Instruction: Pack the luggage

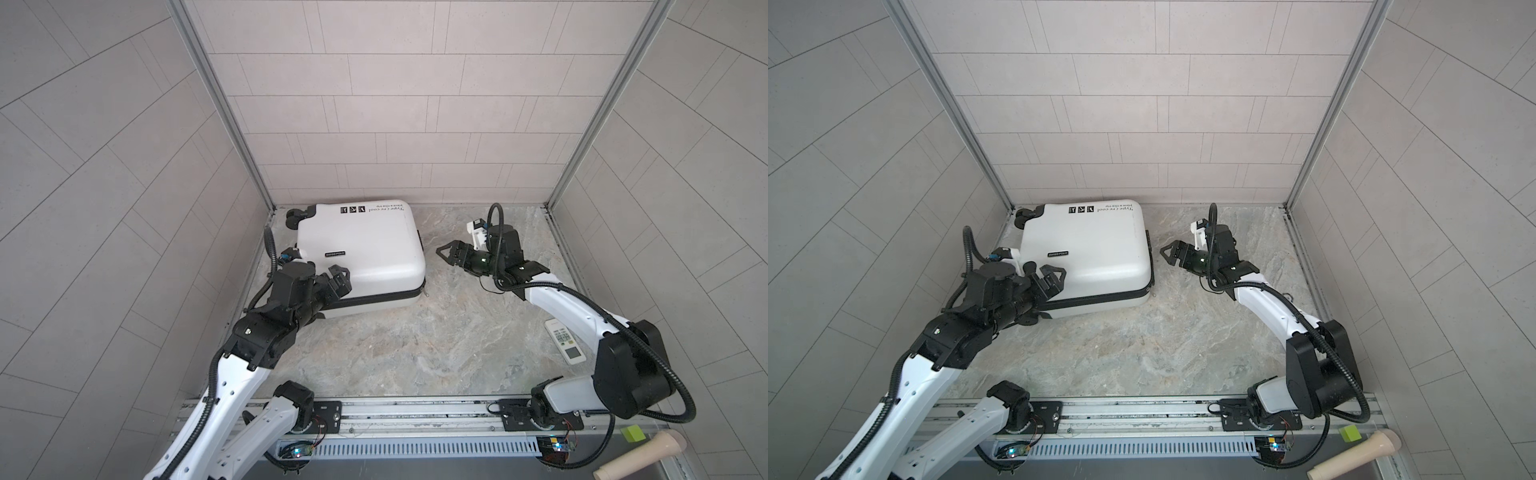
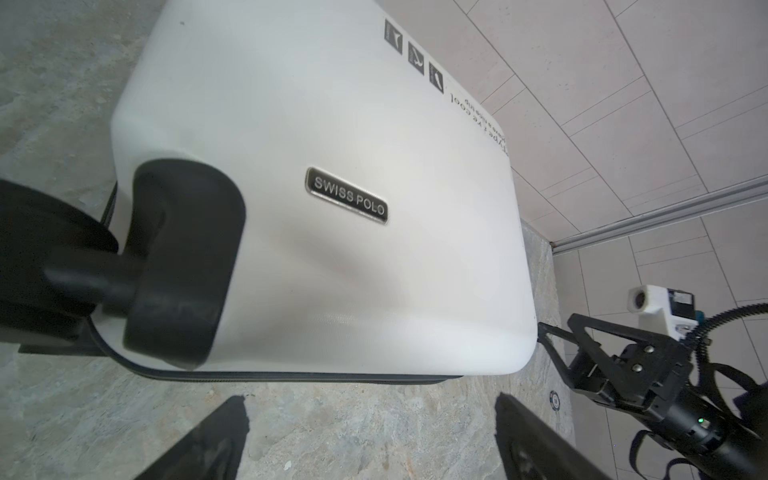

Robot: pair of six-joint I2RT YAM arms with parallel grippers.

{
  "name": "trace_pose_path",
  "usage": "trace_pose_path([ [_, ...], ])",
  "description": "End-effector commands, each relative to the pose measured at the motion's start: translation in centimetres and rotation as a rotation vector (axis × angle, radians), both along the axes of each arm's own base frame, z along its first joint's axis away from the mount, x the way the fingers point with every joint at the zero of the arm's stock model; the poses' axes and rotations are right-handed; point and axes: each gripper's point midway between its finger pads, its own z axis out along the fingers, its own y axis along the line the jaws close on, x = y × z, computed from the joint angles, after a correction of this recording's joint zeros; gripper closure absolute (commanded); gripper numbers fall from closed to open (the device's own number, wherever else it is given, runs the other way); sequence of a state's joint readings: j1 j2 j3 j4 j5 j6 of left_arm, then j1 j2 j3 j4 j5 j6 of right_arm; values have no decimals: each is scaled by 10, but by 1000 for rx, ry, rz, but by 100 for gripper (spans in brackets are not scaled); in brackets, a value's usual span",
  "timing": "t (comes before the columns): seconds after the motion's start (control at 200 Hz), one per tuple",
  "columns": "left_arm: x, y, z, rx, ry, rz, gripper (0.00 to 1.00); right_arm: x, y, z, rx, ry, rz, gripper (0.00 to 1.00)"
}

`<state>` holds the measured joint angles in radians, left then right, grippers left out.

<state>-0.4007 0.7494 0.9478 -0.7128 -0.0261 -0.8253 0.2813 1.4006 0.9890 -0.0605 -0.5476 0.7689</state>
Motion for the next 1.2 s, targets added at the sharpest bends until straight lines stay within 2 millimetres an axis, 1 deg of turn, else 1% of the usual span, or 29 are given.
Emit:
trace_pose_path([
  [0.0, -8, 10, -23, 23, 56, 52, 2, 10, -26, -1, -90, 27, -89, 15],
  [0.08, -7, 13, -27, 32, 57, 65, 3, 22, -27, -5, -104, 59, -90, 25],
  [0.185, -5, 17, -31, 48, 52, 89, 2, 40, -17, -10, -96, 82, -72, 32],
  [0.23, -4, 19, -32, 55, 50, 99, 2, 48, -12, -12, -93, 88, -65, 33],
  [0.25, -3, 20, -32, 56, 48, 105, 2, 51, -10, -15, -93, 97, -61, 33],
  [0.31, -2, 22, -34, 58, 47, 117, 3, 64, -2, -15, -88, 97, -52, 34],
  [0.425, 3, 21, -37, 50, 42, 133, 2, 88, 12, -22, -74, 103, -38, 34],
  [0.555, 10, 20, -41, 36, 37, 150, 2, 112, 27, -38, -59, 128, -22, 36],
  [0.64, 12, 22, -44, 42, 42, 170, 2, 123, 41, -50, -48, 149, -1, 39],
  [0.781, 13, 28, -46, 56, 45, 199, 2, 127, 57, -73, -46, 186, 27, 42],
  [0.911, 13, 31, -49, 65, 51, 218, 2, 122, 68, -91, -41, 208, 44, 43],
  [1.196, 10, 35, -58, 70, 70, 238, 2, 112, 88, -119, -32, 240, 83, 46],
])
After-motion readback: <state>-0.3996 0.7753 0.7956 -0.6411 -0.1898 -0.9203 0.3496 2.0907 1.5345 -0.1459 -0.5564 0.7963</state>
